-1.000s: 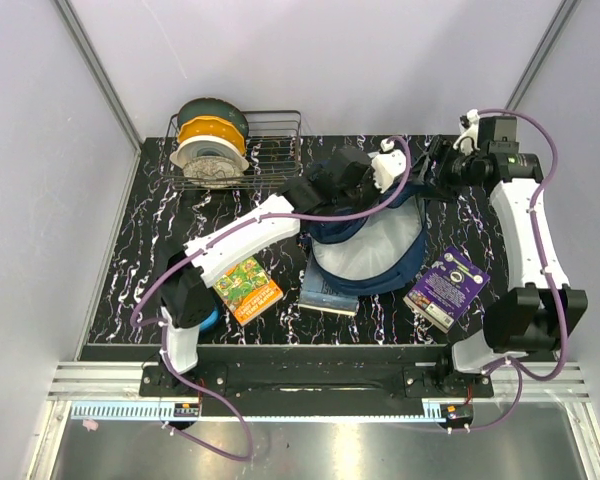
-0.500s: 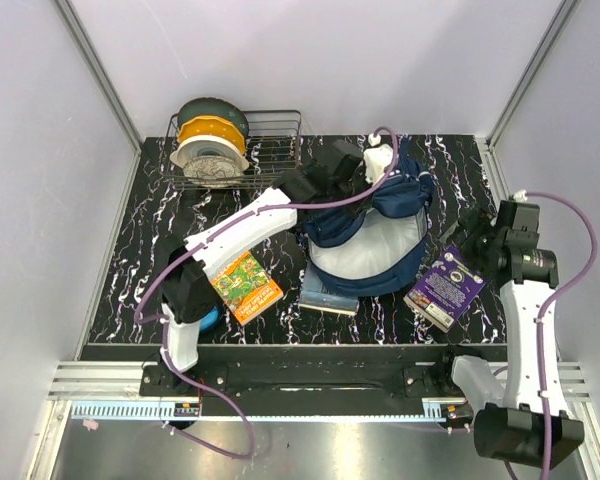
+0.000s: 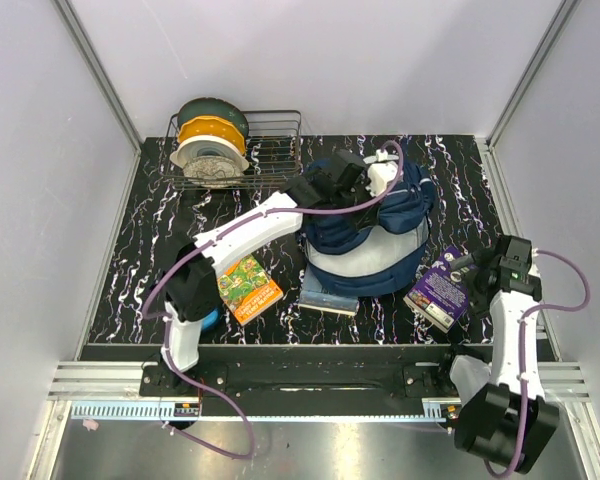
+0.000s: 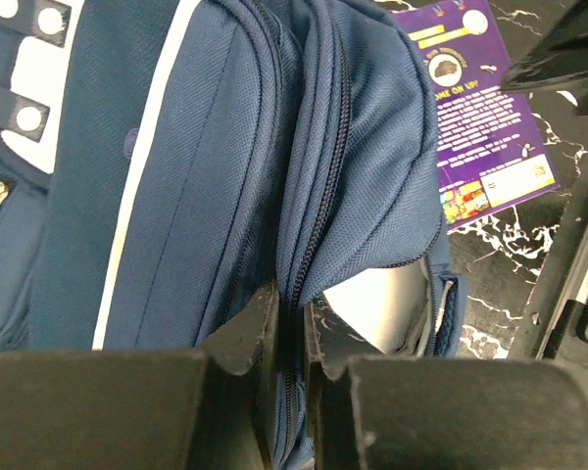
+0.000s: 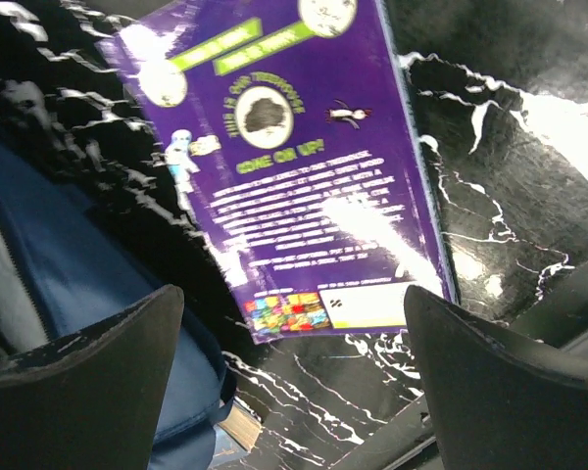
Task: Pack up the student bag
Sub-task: Unzip the student bag at the center of the board.
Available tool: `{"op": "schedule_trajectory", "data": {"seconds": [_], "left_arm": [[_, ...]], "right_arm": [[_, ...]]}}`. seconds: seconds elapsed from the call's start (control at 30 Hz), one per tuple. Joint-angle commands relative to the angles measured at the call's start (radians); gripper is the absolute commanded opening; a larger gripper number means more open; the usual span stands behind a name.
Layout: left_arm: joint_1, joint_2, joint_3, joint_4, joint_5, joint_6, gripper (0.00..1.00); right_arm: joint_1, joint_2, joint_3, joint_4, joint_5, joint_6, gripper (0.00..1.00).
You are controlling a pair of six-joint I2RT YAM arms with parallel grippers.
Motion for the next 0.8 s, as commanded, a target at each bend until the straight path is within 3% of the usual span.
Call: {"op": "schedule_trajectory", "data": {"seconds": [0.0, 0.3, 0.47, 0.63, 0.77], "left_arm": [[-0.032, 0.091, 0.067, 0.068, 0.105, 0.024, 0.0], [-0.056, 0.25, 0.163, 0.017, 0.142, 0.018, 0.0], [-0.072, 0.27, 0.163, 0.03, 0.167, -0.005, 0.0], [-0.043, 0.255, 0.147, -0.082, 0.034, -0.007, 0.01], [0.034, 0.085, -0.055, 0.005, -0.104, -0.047, 0.0]], "right_arm": [[-0.042, 0.067, -0.092, 0.179, -0.091, 0.043, 1.0], [-0.044, 0.034, -0.114, 0.167, 0.002, 0.023, 1.0], [-0.045, 0.006, -0.132, 0.145, 0.167, 0.095, 1.0], [-0.047, 0.106, -0.128, 0.205, 0.088, 0.083, 1.0], [-0.055, 0.089, -0.135, 0.216, 0.09, 0.067, 1.0]]}}
